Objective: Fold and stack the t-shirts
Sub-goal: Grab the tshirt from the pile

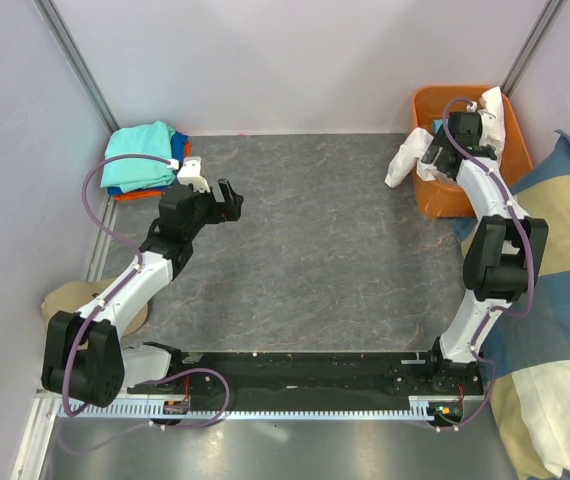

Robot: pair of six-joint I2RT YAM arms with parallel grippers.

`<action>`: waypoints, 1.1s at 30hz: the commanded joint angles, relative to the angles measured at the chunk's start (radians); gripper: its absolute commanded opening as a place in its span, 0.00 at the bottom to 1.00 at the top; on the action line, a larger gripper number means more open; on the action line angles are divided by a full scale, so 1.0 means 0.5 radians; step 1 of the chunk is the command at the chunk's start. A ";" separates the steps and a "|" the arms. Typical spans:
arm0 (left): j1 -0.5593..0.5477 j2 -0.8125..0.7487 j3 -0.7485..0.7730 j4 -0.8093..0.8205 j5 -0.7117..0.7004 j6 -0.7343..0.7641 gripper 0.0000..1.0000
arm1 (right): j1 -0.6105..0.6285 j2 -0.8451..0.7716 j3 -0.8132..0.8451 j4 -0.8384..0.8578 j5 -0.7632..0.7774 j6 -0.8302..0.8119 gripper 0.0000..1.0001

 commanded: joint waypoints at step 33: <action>-0.014 0.052 0.037 -0.010 0.192 -0.169 1.00 | -0.023 -0.175 1.011 -0.057 -0.768 0.205 0.00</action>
